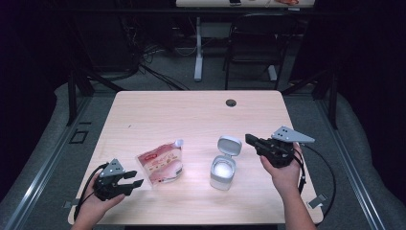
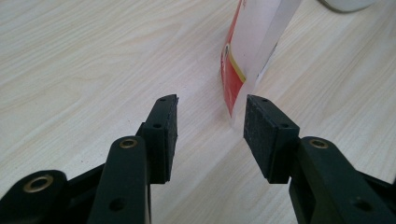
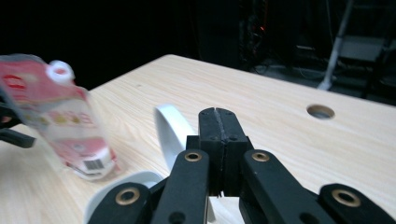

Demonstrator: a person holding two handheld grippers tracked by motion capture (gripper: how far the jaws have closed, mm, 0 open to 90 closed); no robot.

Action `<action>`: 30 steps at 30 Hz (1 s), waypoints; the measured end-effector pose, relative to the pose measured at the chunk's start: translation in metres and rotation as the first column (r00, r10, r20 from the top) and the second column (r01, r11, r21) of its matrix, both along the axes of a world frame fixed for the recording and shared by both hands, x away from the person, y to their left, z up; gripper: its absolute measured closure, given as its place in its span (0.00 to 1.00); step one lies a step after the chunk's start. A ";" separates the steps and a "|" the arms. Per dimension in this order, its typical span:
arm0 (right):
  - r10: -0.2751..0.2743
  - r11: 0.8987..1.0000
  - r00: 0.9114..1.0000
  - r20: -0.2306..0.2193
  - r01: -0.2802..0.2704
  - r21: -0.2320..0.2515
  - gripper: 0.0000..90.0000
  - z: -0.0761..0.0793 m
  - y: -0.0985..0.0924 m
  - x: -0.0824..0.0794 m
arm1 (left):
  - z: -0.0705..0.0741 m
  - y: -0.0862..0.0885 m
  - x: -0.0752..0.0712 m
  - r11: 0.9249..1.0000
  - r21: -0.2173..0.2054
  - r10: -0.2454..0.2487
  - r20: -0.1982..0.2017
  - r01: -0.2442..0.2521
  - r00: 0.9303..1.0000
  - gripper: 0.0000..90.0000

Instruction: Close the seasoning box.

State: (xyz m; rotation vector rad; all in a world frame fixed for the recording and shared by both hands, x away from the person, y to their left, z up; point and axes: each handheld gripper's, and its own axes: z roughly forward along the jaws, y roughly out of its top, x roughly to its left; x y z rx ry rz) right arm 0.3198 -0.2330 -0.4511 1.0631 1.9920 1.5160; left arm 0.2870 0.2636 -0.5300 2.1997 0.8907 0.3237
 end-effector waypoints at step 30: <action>-0.039 0.999 0.997 -0.064 0.039 -0.001 1.00 -0.024 0.003 0.024 | -0.002 0.000 -0.002 1.000 0.003 0.024 -0.001 -0.024 1.000 0.61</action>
